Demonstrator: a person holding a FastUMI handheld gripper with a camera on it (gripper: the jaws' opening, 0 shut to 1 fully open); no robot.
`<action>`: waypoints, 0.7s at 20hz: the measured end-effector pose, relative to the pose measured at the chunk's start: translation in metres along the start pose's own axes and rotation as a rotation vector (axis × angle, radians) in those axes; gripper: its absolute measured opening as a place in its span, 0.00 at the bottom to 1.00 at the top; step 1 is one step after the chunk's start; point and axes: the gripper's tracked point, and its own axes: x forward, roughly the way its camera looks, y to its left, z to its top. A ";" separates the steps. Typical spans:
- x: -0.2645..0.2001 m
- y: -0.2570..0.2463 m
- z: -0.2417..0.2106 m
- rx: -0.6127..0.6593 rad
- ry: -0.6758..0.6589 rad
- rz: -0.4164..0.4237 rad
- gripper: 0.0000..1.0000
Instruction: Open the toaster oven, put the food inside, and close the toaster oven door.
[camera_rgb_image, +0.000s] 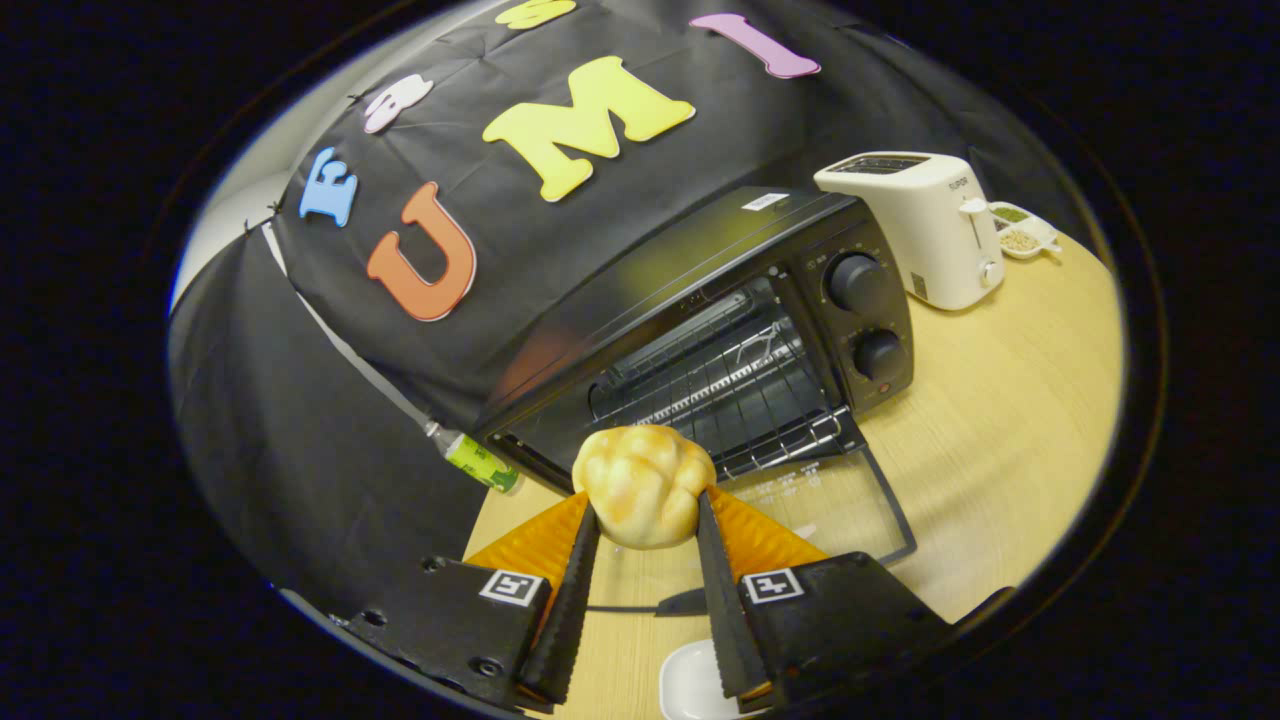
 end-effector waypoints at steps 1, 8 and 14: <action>0.014 -0.002 0.008 -0.006 -0.015 -0.009 0.59; 0.094 -0.029 0.035 -0.057 -0.053 -0.119 0.59; 0.114 -0.026 0.044 -0.158 -0.107 -0.153 0.74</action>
